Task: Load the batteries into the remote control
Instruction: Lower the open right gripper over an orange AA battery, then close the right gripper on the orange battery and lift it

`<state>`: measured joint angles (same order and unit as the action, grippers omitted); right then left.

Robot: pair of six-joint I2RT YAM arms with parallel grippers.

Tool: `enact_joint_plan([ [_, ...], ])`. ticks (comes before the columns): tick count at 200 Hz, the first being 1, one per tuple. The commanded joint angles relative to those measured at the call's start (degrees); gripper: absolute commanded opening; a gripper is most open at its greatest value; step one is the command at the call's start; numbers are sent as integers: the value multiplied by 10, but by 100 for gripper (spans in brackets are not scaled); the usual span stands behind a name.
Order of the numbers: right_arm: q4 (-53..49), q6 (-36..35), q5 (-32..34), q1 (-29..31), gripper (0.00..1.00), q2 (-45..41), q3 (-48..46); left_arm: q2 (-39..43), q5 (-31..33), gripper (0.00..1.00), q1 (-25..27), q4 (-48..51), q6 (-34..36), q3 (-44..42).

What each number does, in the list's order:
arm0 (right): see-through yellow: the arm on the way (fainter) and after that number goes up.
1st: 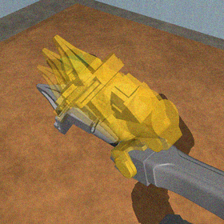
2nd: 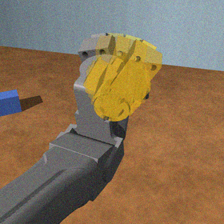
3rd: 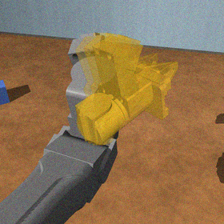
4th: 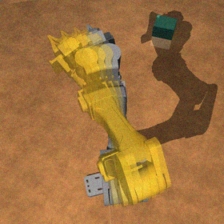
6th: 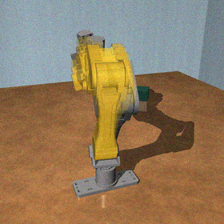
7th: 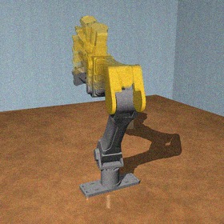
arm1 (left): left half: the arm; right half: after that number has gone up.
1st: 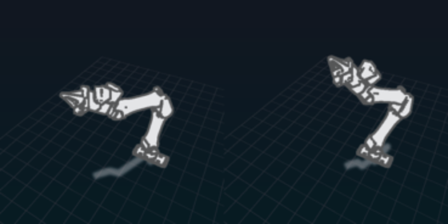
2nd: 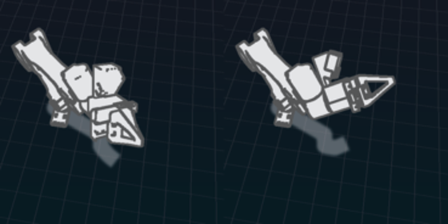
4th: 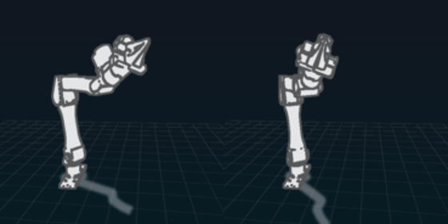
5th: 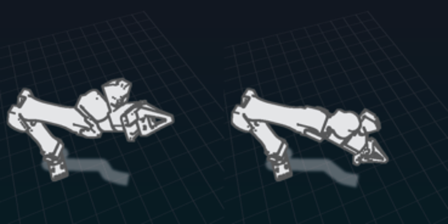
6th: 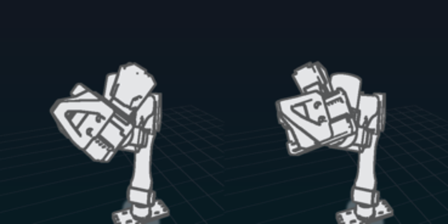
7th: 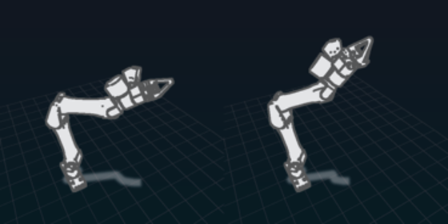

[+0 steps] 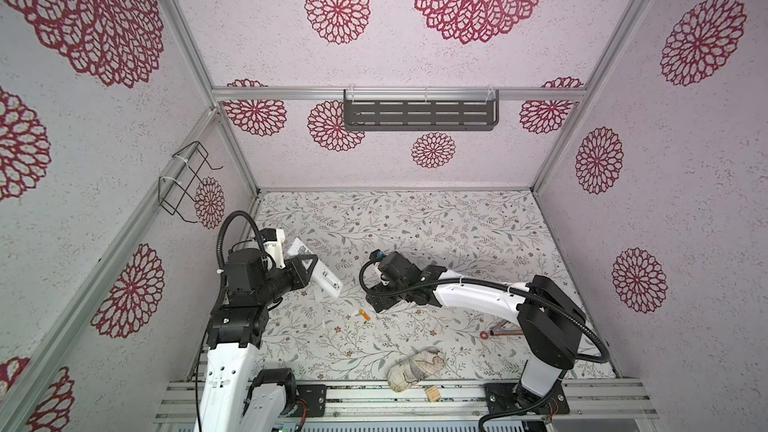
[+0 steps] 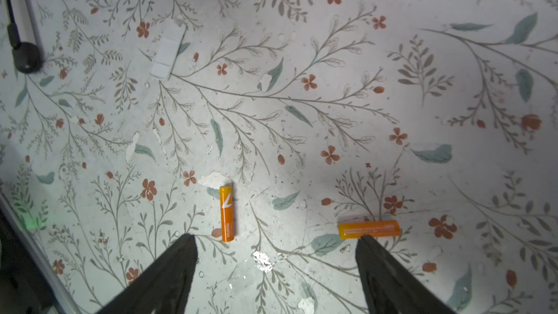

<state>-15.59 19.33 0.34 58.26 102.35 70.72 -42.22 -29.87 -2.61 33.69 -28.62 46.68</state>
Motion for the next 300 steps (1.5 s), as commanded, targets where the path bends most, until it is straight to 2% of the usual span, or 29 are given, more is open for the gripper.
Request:
enact_joint_plan([
  [1, -40, -51, 17, 13, 75, 28, 33, 14, -11, 0, -1, 37, 47, 8],
  [11, -43, -54, 17, 18, 70, 39, 41, 22, -9, 0, -1, 32, 46, 4],
  [37, -43, -56, 15, 27, 65, 58, 53, 37, 5, 0, -11, 31, 52, 1],
  [90, -39, -61, -10, 39, 52, 79, 63, 33, -17, 0, -34, 23, 53, -2],
  [178, -54, -76, 16, 62, 47, 104, 73, 38, -8, 0, -36, 24, 51, -2],
  [300, -70, -92, 46, 76, 28, 138, 99, 39, -7, 0, -37, 22, 48, -3],
])
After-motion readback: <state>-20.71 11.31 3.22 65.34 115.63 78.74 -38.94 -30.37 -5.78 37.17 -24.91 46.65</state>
